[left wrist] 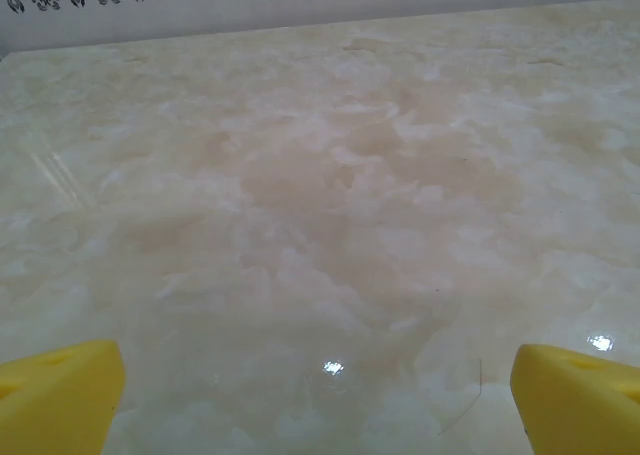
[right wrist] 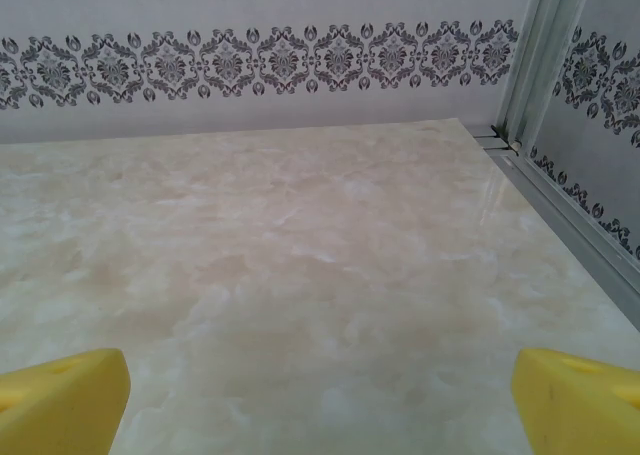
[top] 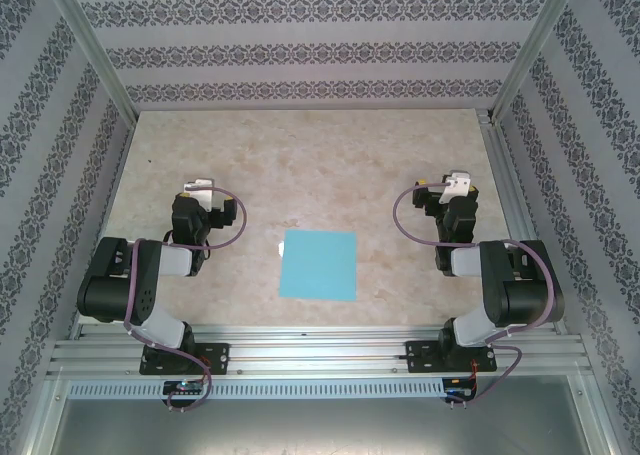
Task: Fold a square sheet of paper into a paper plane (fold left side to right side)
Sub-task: Pick up the square sheet of paper from the bottom-center of the table.
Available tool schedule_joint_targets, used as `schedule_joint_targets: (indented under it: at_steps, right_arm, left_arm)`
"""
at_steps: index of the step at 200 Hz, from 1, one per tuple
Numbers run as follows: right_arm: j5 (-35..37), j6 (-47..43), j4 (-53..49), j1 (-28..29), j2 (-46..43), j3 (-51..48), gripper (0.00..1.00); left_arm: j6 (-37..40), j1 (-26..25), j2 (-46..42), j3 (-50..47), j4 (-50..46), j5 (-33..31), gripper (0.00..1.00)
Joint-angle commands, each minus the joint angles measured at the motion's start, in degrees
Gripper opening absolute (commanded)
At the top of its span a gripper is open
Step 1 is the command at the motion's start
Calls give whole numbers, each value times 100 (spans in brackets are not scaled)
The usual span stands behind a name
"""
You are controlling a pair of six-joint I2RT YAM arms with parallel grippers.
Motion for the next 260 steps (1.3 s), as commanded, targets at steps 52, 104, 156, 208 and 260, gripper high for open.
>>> schedule_joint_targets:
  at_steps: [52, 104, 156, 208, 260]
  right_arm:
    - [-65, 62, 141, -77, 32, -6, 98]
    - [-124, 143, 258, -159, -22, -80, 98]
    - [410, 746, -2901, -60, -2166, 476, 98]
    - [97, 2560, -7085, 918, -3215, 1711, 98]
    - [215, 3527, -8156, 3052, -2257, 2045, 97]
  left_arm:
    - [68, 64, -39, 98, 107, 124, 100]
    - [65, 69, -242, 164, -150, 135, 100]
    - [-1283, 65, -2118, 1923, -4713, -40, 100]
    - [-2660, -550, -1976, 2721, -7078, 2564, 98]
    - [-3117, -2356, -2094, 2172, -7236, 3463, 88]
